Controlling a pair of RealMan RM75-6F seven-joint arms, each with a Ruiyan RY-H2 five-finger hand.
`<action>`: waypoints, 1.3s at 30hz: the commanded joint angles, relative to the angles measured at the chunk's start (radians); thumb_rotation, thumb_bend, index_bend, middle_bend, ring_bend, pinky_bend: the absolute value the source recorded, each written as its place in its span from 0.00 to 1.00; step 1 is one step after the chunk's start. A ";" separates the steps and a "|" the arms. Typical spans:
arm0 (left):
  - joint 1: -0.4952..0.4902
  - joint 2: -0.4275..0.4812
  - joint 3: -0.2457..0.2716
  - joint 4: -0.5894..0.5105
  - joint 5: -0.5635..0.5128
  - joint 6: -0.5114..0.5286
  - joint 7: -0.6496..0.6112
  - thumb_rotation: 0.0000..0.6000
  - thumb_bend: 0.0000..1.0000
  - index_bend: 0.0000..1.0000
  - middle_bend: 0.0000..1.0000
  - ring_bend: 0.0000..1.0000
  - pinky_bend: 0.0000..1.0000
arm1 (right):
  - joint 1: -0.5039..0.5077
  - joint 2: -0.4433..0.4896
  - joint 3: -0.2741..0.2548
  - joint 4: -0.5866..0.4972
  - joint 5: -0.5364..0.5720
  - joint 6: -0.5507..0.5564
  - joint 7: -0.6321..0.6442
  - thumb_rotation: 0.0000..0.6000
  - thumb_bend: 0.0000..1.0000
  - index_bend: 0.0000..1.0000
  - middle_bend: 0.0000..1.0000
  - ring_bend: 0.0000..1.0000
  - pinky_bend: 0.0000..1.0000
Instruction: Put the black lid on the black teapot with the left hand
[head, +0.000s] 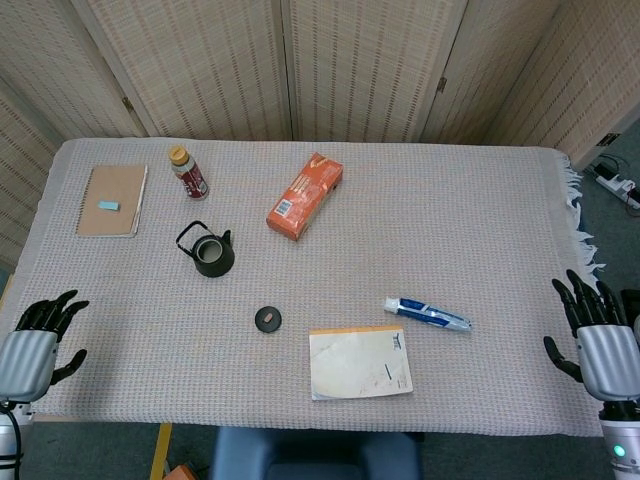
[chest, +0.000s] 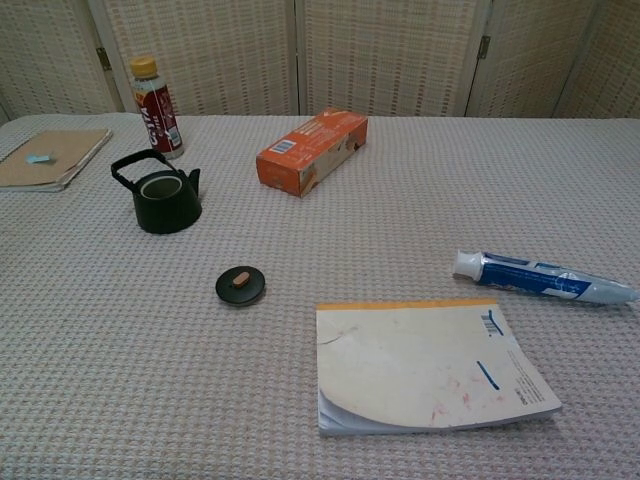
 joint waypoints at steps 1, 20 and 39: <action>-0.039 -0.013 -0.004 0.036 0.049 -0.012 -0.047 1.00 0.22 0.24 0.15 0.24 0.26 | -0.001 0.001 0.000 -0.002 -0.007 0.006 -0.001 1.00 0.37 0.00 0.00 0.11 0.02; -0.375 -0.088 0.030 0.077 0.269 -0.314 -0.162 1.00 0.22 0.29 0.25 0.76 0.74 | -0.004 0.009 0.002 -0.014 -0.015 0.015 -0.003 1.00 0.37 0.00 0.00 0.18 0.07; -0.611 -0.265 -0.014 0.135 0.117 -0.656 0.019 1.00 0.21 0.16 0.13 0.74 0.79 | -0.007 0.018 0.003 -0.015 -0.014 0.015 0.007 1.00 0.37 0.00 0.00 0.19 0.07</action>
